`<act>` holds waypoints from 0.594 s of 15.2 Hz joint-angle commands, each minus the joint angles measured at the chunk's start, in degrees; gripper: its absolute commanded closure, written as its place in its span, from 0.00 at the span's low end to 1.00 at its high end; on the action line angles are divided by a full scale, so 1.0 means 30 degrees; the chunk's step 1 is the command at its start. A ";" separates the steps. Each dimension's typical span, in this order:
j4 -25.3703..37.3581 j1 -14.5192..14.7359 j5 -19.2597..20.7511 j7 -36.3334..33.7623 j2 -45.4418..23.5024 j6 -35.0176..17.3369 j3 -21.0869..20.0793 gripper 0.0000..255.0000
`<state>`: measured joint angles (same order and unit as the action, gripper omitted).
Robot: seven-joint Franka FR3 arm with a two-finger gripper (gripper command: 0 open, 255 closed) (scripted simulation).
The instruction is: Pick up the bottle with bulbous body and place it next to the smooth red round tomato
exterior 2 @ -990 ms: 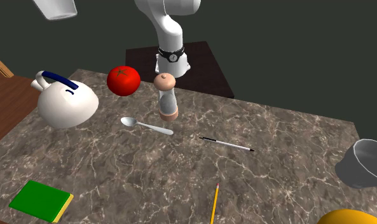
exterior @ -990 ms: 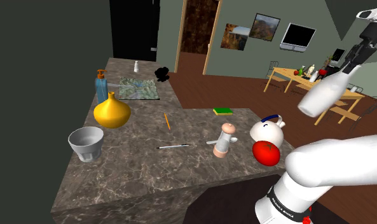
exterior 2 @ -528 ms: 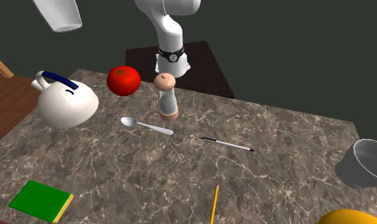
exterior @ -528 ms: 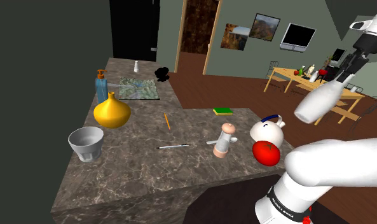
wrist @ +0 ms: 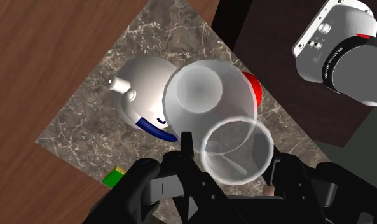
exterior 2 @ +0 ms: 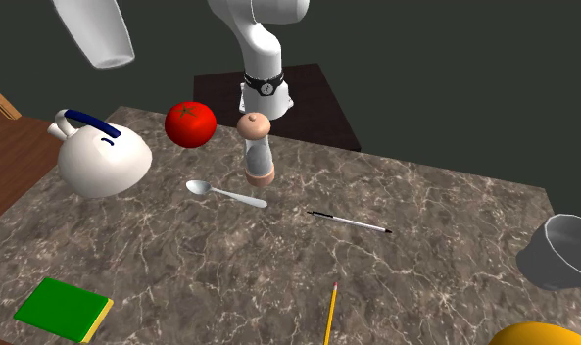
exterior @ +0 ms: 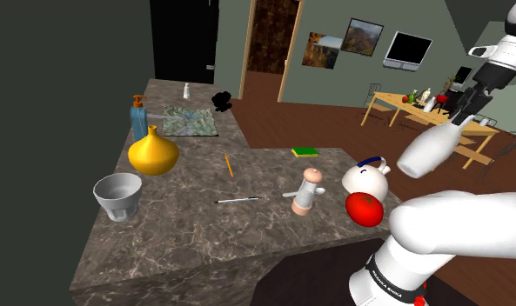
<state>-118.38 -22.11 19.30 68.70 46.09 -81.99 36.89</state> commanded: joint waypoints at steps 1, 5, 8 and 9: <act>-0.0741 -0.0138 0.0165 -0.0042 0.0291 -0.0474 0.0084 1.00; -0.1954 -0.0330 0.0457 -0.0099 0.0673 -0.1330 0.0318 1.00; -0.2826 -0.0468 0.0686 -0.0133 0.0921 -0.1974 0.0523 1.00; -0.3110 -0.0512 0.0765 -0.0143 0.0996 -0.2189 0.0597 1.00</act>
<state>-126.83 -23.45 21.35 68.31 48.73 -87.96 38.54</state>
